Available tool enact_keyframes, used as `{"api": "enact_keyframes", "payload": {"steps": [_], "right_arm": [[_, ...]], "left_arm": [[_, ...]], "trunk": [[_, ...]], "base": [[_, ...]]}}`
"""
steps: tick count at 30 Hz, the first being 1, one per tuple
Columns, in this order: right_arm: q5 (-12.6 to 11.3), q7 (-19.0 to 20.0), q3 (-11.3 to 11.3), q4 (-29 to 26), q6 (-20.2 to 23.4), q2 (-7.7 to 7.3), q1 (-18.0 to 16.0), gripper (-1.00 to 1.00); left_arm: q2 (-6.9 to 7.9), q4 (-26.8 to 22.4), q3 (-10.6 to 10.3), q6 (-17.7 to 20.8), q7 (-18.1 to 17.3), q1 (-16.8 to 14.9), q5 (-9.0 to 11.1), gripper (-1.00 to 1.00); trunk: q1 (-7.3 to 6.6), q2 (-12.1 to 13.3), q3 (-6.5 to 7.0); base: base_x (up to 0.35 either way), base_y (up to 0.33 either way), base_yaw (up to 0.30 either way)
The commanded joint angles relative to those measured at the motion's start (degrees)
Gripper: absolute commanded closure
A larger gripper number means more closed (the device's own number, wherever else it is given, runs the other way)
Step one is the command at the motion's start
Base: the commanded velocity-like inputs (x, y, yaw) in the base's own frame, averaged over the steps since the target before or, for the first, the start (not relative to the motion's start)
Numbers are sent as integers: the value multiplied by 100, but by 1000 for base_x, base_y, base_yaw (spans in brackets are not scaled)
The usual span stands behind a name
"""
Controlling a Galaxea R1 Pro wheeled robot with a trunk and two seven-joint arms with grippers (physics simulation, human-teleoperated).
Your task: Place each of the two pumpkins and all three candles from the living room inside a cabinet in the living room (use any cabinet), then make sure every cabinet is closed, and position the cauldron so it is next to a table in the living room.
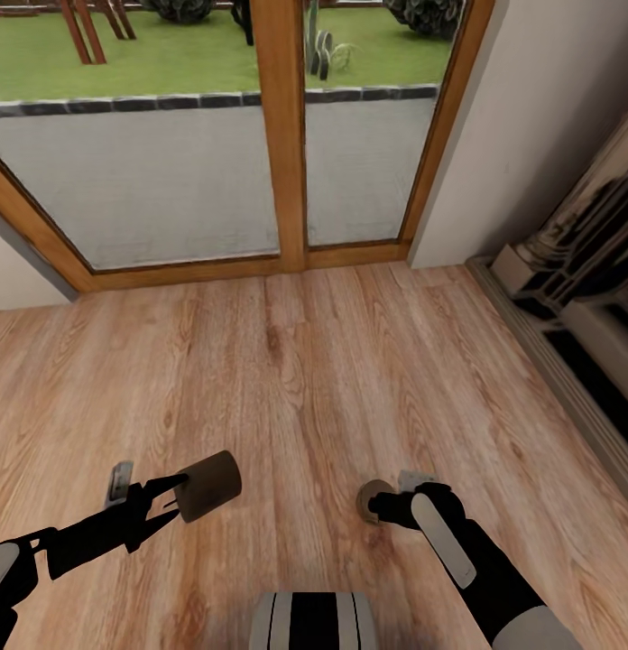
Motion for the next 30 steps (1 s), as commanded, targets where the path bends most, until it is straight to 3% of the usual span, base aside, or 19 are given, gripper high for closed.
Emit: {"api": "enact_keyframes", "payload": {"steps": [1,30], "right_arm": [[-51,-50,18,-6,4,-6,-4,-100],[-48,-32,18,-5,4,-8,-4,-100]], "left_arm": [[-1,-11,4,20,58,-2,65,100],[-1,-20,1,20,52,-2,65,100]], "trunk": [[1,-1,-4],[4,-3,-26]], "base": [[135,0,0],[109,18,0]]}}
